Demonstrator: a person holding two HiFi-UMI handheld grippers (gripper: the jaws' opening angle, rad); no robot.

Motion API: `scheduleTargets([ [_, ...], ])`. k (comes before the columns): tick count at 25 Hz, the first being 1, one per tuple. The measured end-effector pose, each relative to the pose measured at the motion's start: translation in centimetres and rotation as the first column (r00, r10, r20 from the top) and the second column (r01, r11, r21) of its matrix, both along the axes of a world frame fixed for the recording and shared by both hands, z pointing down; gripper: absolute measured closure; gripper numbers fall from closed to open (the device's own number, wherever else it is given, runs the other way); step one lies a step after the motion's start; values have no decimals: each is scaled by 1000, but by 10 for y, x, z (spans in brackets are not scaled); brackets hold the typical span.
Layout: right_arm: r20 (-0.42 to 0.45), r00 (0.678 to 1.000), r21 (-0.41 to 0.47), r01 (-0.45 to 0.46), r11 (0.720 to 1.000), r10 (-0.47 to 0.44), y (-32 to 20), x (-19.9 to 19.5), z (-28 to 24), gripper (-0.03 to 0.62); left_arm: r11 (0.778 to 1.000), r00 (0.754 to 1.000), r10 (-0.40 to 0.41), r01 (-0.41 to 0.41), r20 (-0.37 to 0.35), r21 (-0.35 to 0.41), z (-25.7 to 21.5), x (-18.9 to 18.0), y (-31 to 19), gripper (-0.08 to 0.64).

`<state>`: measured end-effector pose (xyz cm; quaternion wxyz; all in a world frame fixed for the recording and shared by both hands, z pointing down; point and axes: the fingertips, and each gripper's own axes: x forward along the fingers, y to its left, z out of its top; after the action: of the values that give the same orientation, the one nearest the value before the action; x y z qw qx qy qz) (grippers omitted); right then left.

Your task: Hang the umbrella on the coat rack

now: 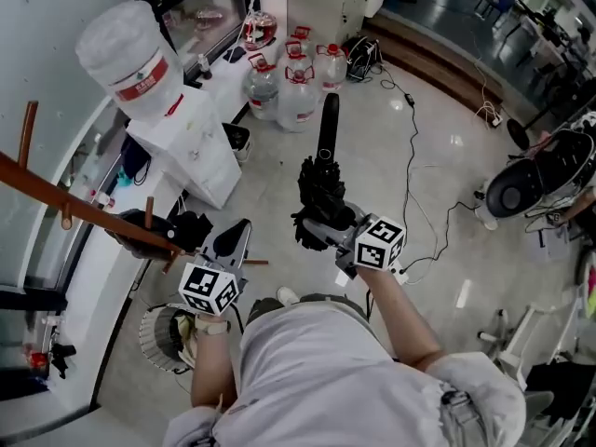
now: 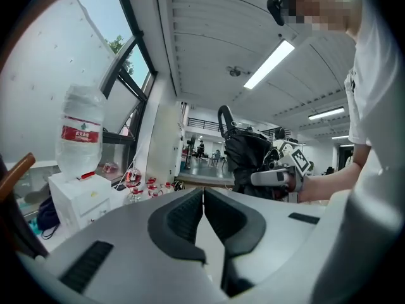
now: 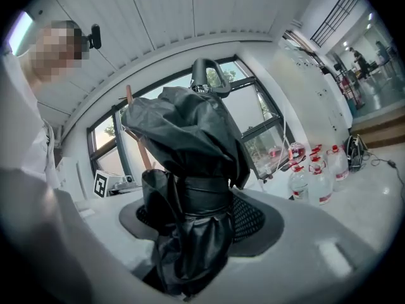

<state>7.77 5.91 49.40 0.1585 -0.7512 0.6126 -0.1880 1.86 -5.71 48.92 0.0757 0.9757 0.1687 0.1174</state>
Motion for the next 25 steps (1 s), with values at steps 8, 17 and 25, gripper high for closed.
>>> scheduleTargets([
  [8, -20, 979, 2, 202, 979, -202, -64, 6, 2, 325, 987, 987, -158, 158, 16, 6, 5, -10, -38, 557],
  [17, -50, 896, 1, 442, 897, -442, -136, 11, -7, 325, 927, 926, -376, 376, 43, 1, 10, -22, -81, 557],
  [25, -94, 745, -39, 660, 750, -660, -193, 17, -7, 325, 796, 796, -604, 605, 32, -13, 8, -19, -112, 557],
])
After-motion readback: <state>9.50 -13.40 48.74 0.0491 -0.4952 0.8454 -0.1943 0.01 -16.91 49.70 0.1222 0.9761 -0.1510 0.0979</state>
